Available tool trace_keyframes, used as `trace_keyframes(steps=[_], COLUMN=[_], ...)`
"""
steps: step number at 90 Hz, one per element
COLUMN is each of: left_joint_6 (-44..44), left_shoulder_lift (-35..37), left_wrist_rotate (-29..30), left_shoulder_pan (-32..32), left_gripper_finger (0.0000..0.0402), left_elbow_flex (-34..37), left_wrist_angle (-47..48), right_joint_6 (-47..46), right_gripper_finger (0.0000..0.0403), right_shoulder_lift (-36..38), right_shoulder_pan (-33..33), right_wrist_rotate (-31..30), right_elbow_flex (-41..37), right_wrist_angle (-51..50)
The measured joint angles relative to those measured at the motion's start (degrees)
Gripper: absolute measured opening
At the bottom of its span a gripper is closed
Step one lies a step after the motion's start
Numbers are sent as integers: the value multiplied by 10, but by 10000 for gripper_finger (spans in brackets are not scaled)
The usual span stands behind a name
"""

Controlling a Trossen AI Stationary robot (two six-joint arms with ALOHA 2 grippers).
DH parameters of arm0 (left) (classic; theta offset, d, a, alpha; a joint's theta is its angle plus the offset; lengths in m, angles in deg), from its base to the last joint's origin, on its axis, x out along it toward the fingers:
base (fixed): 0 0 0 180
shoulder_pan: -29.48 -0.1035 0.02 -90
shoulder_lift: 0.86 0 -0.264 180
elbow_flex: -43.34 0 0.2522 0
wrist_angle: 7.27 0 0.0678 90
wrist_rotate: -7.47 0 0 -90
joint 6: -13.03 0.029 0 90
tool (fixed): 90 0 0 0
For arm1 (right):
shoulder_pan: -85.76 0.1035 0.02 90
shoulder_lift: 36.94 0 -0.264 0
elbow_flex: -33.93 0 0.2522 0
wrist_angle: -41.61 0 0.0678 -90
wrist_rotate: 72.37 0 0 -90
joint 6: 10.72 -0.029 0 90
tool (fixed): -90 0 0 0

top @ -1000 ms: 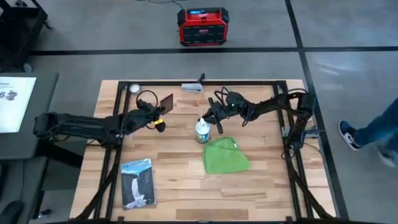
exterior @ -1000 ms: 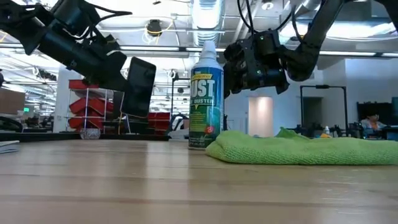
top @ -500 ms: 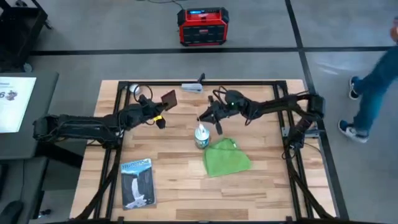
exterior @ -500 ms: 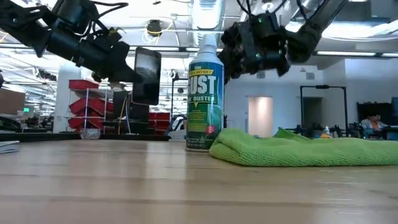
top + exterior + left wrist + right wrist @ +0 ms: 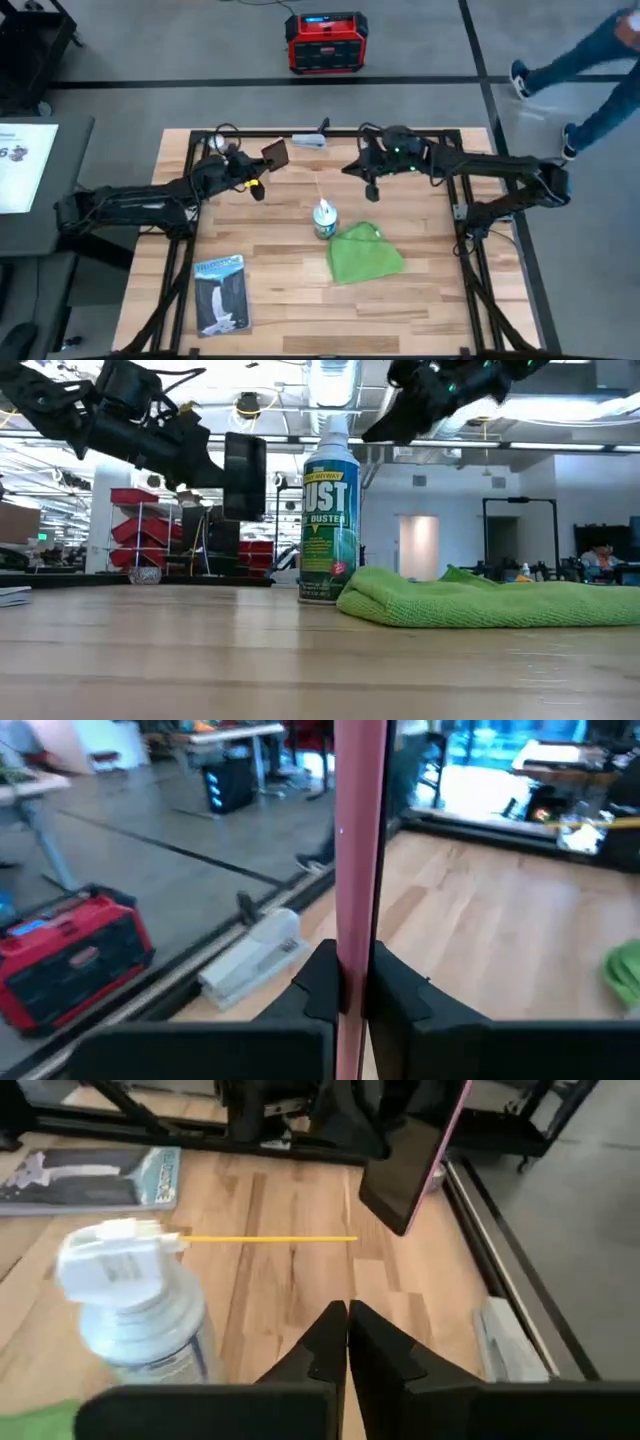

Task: Apply microfiber cloth
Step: Spray the pink cellphone using the spray bottle

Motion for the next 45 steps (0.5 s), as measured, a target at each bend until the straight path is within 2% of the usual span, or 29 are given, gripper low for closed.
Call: trace_keyframes(steps=[21,45], left_joint_6=[12,36], left_shoulder_lift=[-110,-187], left_wrist_rotate=[-14,-47], left_shoulder_pan=[0,0], left_gripper_finger=[3,3], left_elbow_flex=[-59,-144], left_wrist_angle=[-26,-32], right_joint_6=[-11,-13], right_gripper_finger=[0,0], right_shoulder_lift=[-17,-73], right_shoulder_pan=[56,81], right_wrist_rotate=[-48,-72], right_elbow_flex=[62,148], right_wrist_angle=[-104,-191])
